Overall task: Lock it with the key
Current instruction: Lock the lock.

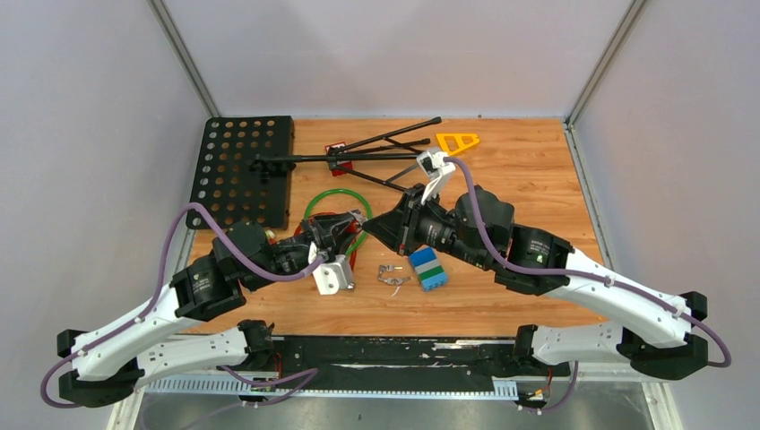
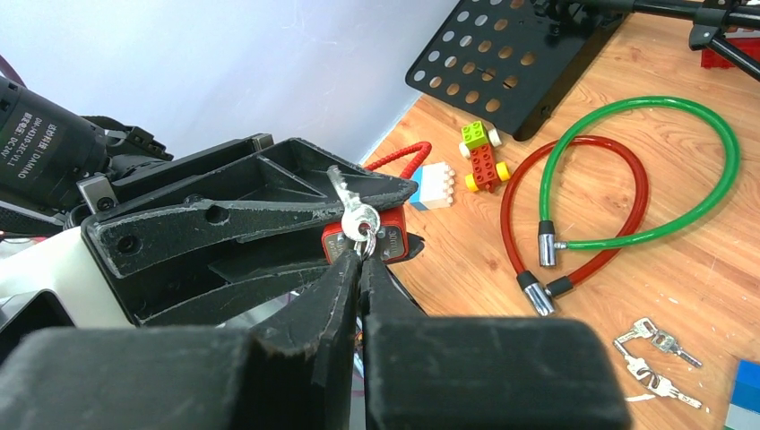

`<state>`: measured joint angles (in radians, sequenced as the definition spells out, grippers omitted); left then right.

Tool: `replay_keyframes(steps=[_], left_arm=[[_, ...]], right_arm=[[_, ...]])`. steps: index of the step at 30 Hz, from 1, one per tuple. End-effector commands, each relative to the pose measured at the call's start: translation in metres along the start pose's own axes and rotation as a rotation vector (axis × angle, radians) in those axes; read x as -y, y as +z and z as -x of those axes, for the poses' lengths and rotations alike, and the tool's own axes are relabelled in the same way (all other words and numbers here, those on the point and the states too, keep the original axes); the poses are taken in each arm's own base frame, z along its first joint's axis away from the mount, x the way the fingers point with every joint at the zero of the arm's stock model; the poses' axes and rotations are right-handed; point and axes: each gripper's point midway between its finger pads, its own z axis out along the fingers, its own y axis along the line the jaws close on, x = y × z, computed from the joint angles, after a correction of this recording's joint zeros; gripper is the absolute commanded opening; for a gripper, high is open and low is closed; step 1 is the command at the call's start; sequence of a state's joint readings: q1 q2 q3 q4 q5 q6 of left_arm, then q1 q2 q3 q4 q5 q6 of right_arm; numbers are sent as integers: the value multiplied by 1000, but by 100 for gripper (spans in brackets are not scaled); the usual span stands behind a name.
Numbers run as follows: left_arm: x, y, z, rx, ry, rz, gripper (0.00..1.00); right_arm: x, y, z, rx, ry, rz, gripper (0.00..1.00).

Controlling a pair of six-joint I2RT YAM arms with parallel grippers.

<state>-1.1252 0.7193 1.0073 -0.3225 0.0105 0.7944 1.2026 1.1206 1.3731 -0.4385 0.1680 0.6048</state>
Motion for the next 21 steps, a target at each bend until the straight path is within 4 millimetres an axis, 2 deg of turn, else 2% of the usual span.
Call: replay_keyframes(steps=[1, 5, 8, 10, 13, 18, 21], left_arm=[[-15, -4, 21, 73, 10, 34, 0], [-12, -4, 23, 84, 7, 21, 0], [-11, -4, 24, 90, 4, 16, 0], [-10, -5, 25, 97, 2, 7, 0], [-7, -4, 26, 102, -1, -6, 0], [0, -3, 29, 108, -17, -53, 0], [4, -4, 36, 128, -51, -90, 0]], right_arm=[[-3, 2, 11, 58, 16, 17, 3], [-2, 1, 13, 74, 19, 13, 9], [-1, 1, 14, 83, 21, 11, 9], [-2, 1, 14, 82, 19, 15, 8], [-3, 2, 12, 75, -2, 25, 0], [-6, 4, 9, 64, -111, 63, 0], [-6, 6, 4, 55, -251, 102, 0]])
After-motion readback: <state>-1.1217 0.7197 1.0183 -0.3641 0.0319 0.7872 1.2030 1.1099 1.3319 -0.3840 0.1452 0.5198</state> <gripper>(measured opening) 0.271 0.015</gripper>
